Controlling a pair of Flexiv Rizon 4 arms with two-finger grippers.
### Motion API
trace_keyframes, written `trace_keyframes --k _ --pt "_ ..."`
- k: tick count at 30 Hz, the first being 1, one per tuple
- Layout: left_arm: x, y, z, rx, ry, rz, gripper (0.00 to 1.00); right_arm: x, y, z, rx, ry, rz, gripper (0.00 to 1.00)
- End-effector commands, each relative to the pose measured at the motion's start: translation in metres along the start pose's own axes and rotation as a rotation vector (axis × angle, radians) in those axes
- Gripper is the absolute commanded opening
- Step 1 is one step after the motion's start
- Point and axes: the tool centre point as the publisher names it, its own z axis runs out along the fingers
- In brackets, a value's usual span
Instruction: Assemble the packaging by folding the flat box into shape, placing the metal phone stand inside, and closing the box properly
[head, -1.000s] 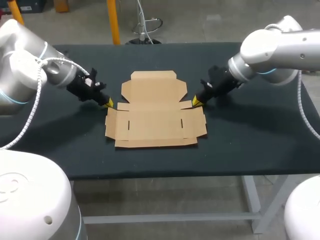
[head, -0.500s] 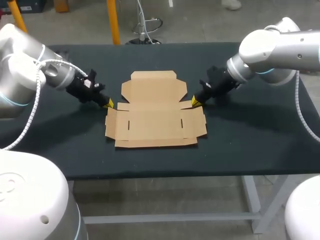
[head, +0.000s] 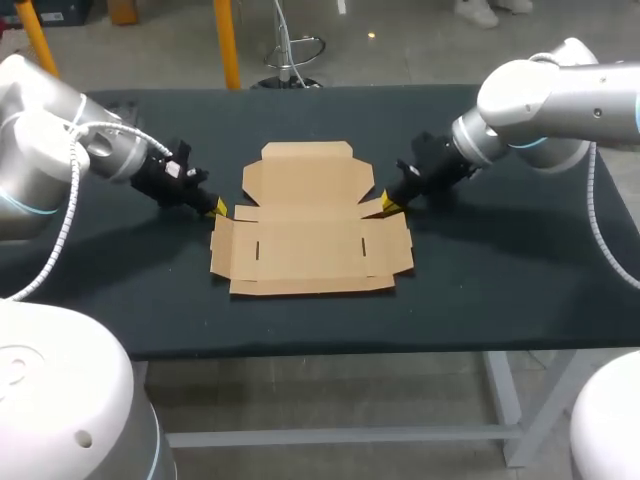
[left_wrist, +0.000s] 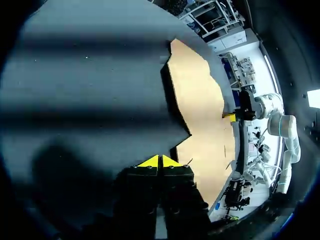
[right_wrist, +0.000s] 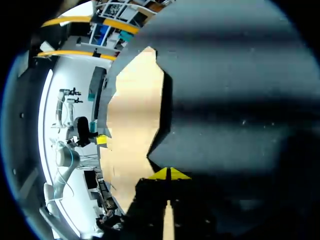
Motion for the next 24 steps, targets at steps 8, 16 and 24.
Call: trace_keyframes --k 8,16,24 --pt "-0.001 -0.008 0.005 -0.008 0.026 0.007 0.00 0.003 0.002 0.001 0.005 0.012 -0.009 0.00" --pt "0.005 -0.012 0.010 -0.021 0.062 0.031 0.00 0.006 0.001 0.002 0.006 0.015 -0.014 0.00" --pt "0.015 -0.008 0.011 -0.020 0.084 0.038 0.00 0.011 0.001 0.004 0.007 0.017 -0.021 0.00"
